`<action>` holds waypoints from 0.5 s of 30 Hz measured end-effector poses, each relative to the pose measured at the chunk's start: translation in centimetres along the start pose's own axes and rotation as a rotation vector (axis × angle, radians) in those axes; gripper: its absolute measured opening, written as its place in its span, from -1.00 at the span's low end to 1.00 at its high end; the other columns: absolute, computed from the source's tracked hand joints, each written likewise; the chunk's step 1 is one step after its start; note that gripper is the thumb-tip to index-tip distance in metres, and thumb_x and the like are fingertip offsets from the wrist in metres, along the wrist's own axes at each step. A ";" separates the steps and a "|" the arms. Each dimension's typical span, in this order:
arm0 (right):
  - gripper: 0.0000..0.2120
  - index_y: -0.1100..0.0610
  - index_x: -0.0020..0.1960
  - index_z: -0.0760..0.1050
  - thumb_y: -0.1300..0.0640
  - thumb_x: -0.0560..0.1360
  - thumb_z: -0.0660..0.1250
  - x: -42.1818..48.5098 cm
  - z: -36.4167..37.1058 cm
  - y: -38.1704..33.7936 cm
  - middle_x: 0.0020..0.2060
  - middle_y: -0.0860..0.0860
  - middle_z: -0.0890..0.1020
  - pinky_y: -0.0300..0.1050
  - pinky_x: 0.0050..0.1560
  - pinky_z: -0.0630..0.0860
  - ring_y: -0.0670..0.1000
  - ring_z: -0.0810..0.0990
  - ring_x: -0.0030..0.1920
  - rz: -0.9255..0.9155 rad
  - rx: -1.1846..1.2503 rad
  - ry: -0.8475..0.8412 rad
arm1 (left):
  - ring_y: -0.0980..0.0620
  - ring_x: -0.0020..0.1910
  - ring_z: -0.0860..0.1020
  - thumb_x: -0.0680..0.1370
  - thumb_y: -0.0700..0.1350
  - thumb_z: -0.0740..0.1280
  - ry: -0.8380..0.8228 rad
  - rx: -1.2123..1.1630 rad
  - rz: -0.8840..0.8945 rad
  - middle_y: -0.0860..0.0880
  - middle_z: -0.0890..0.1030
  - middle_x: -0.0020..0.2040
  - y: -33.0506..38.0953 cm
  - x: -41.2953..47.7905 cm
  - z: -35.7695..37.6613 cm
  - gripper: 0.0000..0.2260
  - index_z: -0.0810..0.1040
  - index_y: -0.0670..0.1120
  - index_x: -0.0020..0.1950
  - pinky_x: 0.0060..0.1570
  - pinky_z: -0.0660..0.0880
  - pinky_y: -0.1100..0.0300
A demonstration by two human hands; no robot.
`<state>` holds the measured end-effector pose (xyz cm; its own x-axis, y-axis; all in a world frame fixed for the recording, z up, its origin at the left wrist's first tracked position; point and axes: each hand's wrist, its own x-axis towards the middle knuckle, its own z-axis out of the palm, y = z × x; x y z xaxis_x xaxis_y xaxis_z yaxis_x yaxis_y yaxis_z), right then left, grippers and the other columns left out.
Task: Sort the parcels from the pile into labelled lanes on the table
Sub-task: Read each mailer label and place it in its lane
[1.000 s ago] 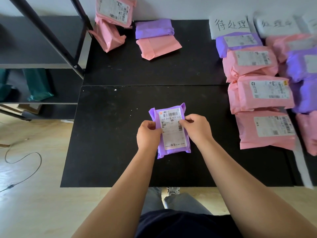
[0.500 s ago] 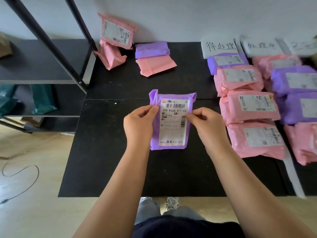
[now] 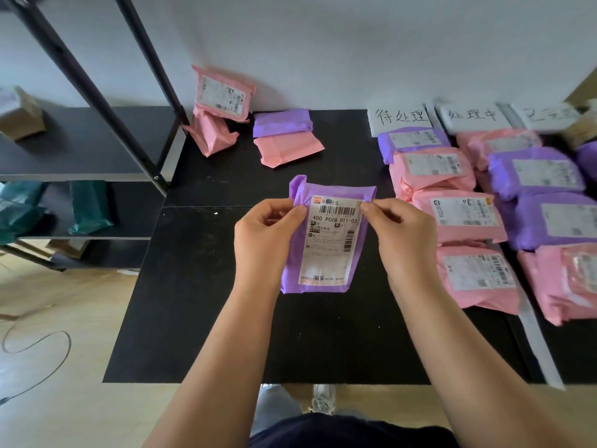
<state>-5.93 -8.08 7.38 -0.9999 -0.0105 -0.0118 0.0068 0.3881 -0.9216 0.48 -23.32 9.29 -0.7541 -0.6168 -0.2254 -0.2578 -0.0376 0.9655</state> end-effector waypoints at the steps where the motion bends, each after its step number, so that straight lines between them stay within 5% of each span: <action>1: -0.91 0.04 -0.08 0.63 0.06 0.57 0.38 -0.1 -0.1 -0.1 -0.21 -0.17 0.67 -0.39 -0.25 0.49 -0.27 0.62 -0.17 -0.004 -0.005 -0.002 | 0.07 -0.11 0.68 0.50 -0.08 0.48 0.005 -0.005 0.011 0.07 0.69 -0.17 0.1 -0.2 0.1 -0.96 0.66 0.04 -0.08 -0.02 0.65 -0.02; 15: -0.88 0.12 -0.17 0.62 0.13 0.53 0.40 -1.2 0.1 -4.0 -0.31 -0.11 0.68 -0.38 -0.30 0.51 -0.24 0.64 -0.23 -0.002 0.046 0.030 | 0.04 -0.15 0.71 0.48 -0.03 0.50 0.003 -0.092 -0.046 0.05 0.73 -0.16 2.9 0.8 -2.1 -0.92 0.71 -0.01 -0.07 -0.07 0.66 -0.01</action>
<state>-4.72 -9.75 11.06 -0.9999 0.0172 0.0009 0.0050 0.3451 -0.9385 0.41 -25.63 12.18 -0.7408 -0.6155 -0.2692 -0.2354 -0.1375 0.9621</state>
